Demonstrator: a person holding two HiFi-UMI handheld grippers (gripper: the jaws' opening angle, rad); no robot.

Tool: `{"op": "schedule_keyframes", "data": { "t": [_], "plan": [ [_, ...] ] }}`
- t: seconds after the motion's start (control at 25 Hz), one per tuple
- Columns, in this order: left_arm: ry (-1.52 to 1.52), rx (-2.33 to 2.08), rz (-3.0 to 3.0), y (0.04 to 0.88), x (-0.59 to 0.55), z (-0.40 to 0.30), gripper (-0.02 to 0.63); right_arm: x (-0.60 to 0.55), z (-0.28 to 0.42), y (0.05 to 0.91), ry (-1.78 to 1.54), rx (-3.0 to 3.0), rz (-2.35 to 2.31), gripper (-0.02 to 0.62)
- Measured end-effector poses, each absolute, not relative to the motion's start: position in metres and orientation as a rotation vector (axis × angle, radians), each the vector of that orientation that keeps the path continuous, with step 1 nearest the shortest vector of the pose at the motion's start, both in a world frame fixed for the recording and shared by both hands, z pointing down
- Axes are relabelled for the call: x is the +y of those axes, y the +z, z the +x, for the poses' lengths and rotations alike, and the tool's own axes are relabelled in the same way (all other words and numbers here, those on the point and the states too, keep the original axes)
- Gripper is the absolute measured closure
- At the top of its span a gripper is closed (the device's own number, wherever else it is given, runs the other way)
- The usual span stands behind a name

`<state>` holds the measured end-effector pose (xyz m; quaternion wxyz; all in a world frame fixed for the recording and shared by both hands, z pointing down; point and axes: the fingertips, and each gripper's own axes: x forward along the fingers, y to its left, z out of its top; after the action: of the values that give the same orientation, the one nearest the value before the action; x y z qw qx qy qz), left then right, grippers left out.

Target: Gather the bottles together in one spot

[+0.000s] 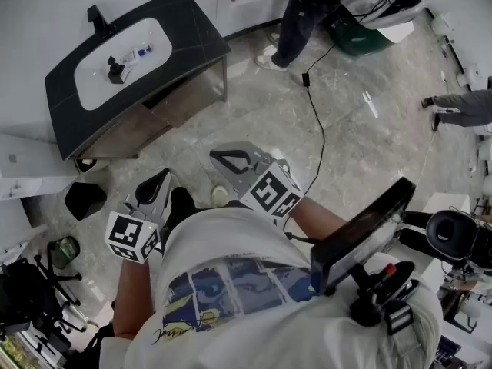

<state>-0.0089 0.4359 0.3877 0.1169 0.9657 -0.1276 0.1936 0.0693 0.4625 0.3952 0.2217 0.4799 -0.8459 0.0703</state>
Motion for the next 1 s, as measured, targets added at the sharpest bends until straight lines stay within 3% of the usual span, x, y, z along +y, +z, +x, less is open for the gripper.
{"op": "schedule_keyframes", "data": {
  "t": [0.68,1.0],
  "plan": [
    [0.570,-0.474,2.756,0.400,0.380,-0.035,0.604,0.398,0.057,0.395,0.208,-2.397,1.278,0.591],
    [0.564,-0.466,2.783,0.400,0.315,-0.055,0.603,0.326,0.038,0.396,0.232,-2.382,1.299,0.551]
  ]
}}
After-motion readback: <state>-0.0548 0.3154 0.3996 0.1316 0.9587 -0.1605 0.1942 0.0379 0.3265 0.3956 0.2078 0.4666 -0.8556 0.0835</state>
